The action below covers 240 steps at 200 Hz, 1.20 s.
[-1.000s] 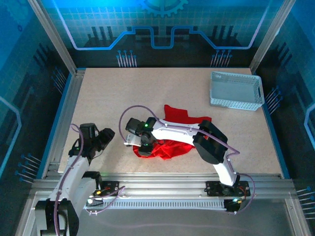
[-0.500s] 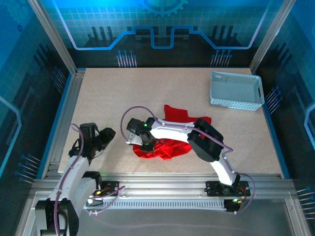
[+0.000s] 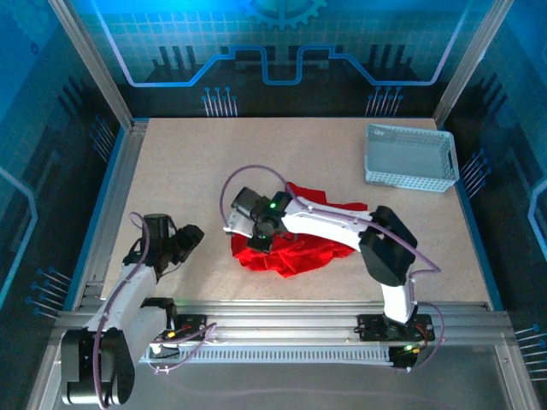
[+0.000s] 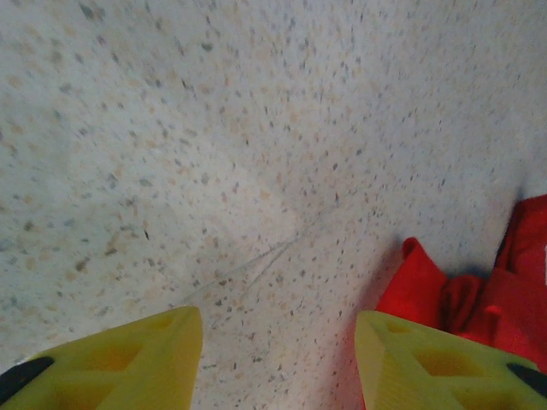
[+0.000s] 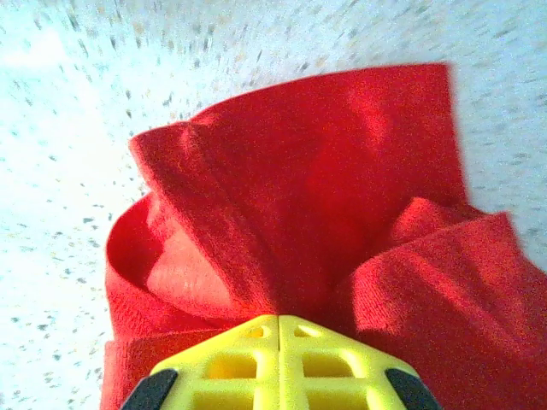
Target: Fold the inside-out t-shirt
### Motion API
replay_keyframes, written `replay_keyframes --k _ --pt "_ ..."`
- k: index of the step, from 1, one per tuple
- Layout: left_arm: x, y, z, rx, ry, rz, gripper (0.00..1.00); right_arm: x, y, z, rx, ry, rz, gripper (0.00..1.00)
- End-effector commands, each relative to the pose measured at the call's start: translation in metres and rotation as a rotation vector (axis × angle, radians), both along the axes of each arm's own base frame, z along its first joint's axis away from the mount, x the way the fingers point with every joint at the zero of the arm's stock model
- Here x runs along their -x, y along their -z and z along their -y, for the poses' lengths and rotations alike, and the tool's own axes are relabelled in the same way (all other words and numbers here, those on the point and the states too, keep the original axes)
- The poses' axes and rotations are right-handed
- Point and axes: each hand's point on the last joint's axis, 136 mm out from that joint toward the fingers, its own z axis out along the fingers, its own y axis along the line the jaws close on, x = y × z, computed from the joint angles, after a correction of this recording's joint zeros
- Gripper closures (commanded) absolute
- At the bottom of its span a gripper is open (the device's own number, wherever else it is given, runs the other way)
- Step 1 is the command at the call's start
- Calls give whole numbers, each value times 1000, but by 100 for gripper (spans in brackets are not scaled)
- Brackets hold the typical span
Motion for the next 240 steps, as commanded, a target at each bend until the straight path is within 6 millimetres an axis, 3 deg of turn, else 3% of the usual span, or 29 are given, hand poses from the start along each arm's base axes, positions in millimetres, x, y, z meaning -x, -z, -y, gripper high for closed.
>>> replay_keyframes --k 1,28,66,178,240 --pt "2 2 18 8 73 -12 48 -1 -21 1 -91 35 -11 100" --pt "1 2 49 58 138 -12 46 -3 -28 5 -129 62 -11 100" --pt "2 -8 83 148 170 13 43 -5 -20 8 -117 80 -13 100" --pt "14 -22 129 214 200 10 48 -11 -12 8 -104 94 4 100" --pt "16 -20 131 184 197 -17 60 -13 -6 8 -86 100 32 100"
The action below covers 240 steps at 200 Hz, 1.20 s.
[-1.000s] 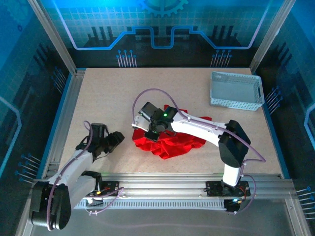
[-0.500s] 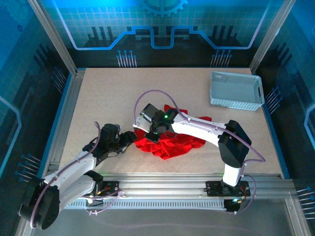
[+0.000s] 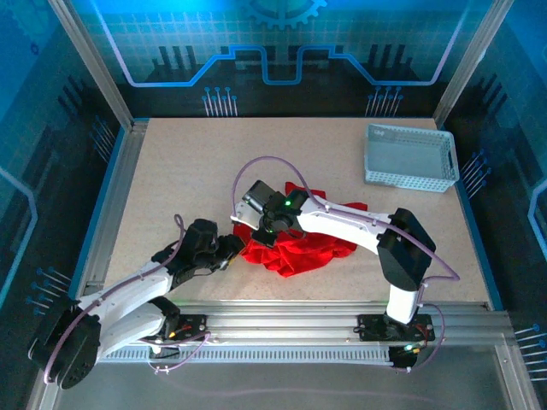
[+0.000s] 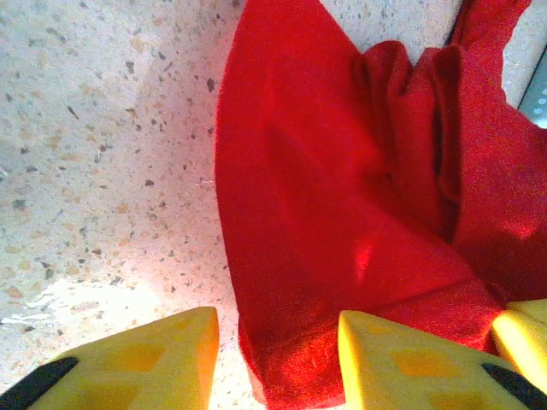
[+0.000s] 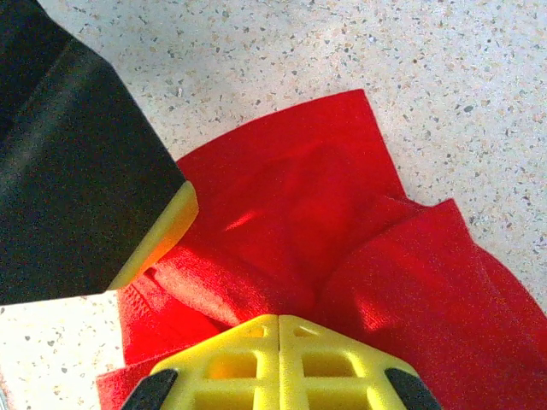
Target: Fold the inside-out t-shirt
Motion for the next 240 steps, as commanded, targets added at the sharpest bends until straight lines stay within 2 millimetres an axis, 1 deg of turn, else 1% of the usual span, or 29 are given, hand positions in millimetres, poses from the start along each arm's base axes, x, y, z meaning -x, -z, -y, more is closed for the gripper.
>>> replay_keyframes --k 1,34,54,66,82,95,109,118,130,144,161,188,225,240 --pt "-8 -10 0 -9 -22 23 60 -3 8 1 14 21 10 100" --pt "-14 -11 5 7 -25 28 62 -2 9 0 17 21 23 100" --pt "-16 -19 5 -7 -11 51 62 -4 9 2 21 27 32 100" --pt "-15 -23 -5 -91 4 69 61 -4 9 2 12 32 17 100" --pt "-12 -34 -24 -236 51 139 53 -4 3 4 -22 39 -2 100" --pt "-13 -45 -33 -331 110 227 48 -4 0 7 -45 41 -31 100" --pt "-17 -54 -35 -406 183 321 44 -5 0 10 -57 42 -49 100" --pt "-20 -60 -31 -432 240 385 42 -6 -1 12 -65 45 -53 100" --pt "-24 -67 -26 -457 299 455 43 -8 -1 16 -77 54 -63 100" --pt "-26 -77 -6 -432 420 579 44 -10 -4 23 -99 67 -81 100" --pt "-28 -85 7 -432 502 690 44 -12 -10 32 -135 79 -109 100" --pt "-33 -98 13 -454 545 811 44 -15 -14 39 -164 100 -127 100" --pt "-22 -105 39 -471 688 963 43 -19 -19 35 -207 102 -130 100" --pt "-19 -101 45 -510 738 990 40 -21 -22 34 -215 100 -130 100"
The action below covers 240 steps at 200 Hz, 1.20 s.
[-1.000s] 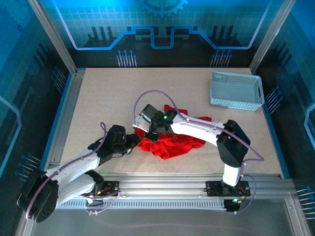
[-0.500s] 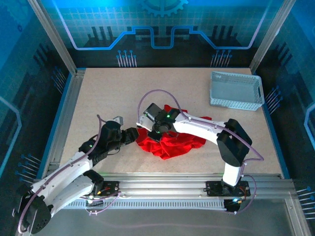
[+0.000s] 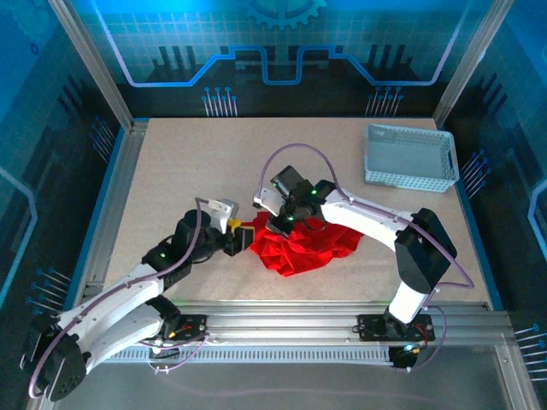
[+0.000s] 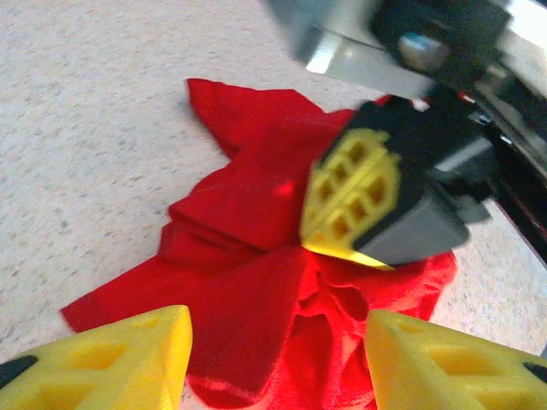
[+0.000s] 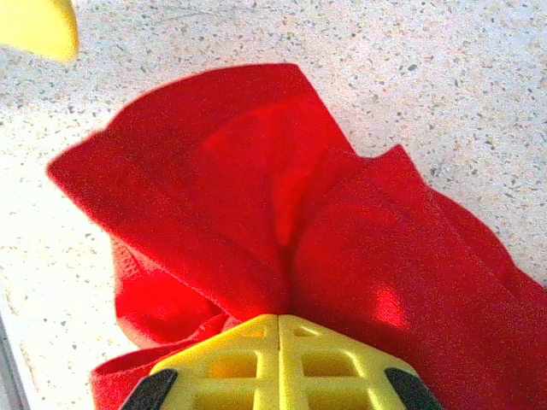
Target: Fold the inside-out t-shirt
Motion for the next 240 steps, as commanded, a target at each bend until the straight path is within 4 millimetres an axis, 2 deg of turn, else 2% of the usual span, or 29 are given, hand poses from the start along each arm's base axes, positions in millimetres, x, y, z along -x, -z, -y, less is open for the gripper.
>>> replay_keyframes --k 1,49,84,110,171,202,216,240 --pt "6 -3 17 -69 128 129 40 -1 -11 -3 -58 0 -7 100" --pt "-6 23 12 -240 92 138 37 -3 -12 -3 -67 3 -6 100" --pt "-15 25 9 -273 50 143 37 -4 -12 -2 -68 8 -6 100" --pt "-17 31 12 -285 59 111 45 -5 -15 -2 -71 15 -1 100" --pt "-21 37 13 -298 46 83 91 -9 -15 1 -80 36 4 100" --pt "-19 41 11 -276 22 50 100 -9 -11 3 -98 49 -18 100" --pt "-16 45 11 -261 16 23 100 -9 -10 3 -102 55 -18 94" --pt "-14 51 8 -254 3 3 100 -9 -14 5 -120 67 -11 93"
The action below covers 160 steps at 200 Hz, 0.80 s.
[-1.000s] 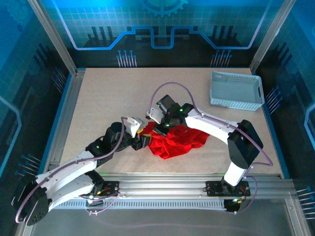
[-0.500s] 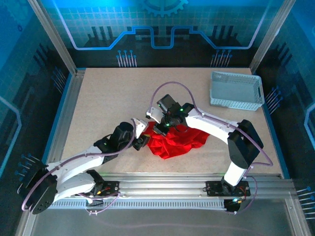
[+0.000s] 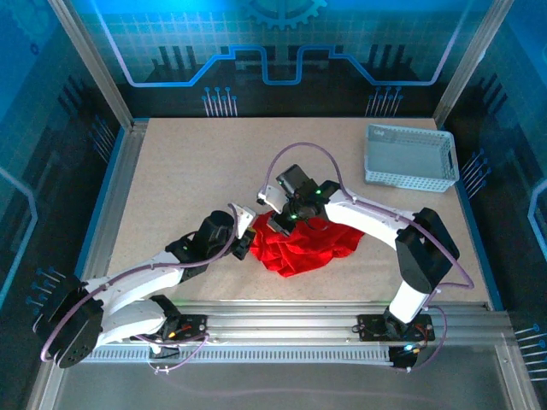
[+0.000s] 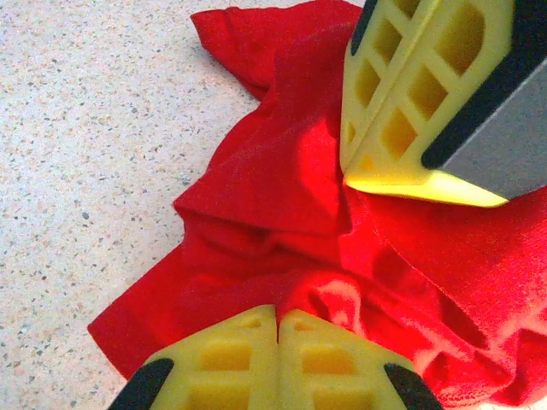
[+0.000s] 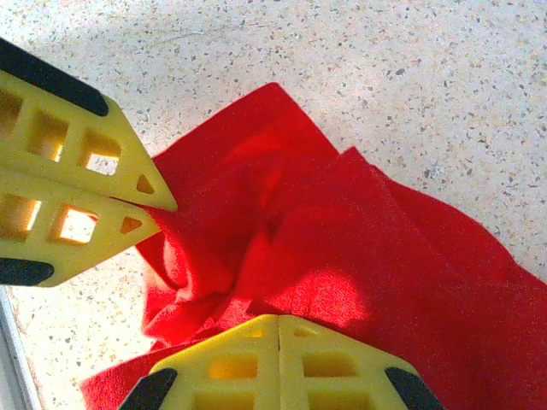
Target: Fold the inside-out t-shirt
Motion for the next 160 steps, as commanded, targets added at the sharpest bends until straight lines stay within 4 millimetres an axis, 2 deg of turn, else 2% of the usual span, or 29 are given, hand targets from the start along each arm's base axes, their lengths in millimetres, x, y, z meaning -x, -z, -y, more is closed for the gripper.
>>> replay_keyframes --k 1,18,44,68,119,141,160 --pt "0 -1 0 30 -28 -15 100 -2 -17 1 -63 22 15 93" --pt "1 0 1 30 -25 -20 100 -4 -19 3 -66 27 19 100" --pt "0 -1 0 30 -35 -13 100 -3 -19 5 -63 33 21 100" --pt "-1 -4 -2 39 -47 -5 100 -8 -32 9 -80 69 62 100" --pt "-7 -18 -17 72 -138 65 100 -25 -84 37 -180 217 170 100" --pt "-14 -39 -28 115 -205 124 100 -38 -113 58 -226 323 232 100" --pt "-25 -66 -44 167 -291 181 100 -49 -146 84 -280 431 307 100"
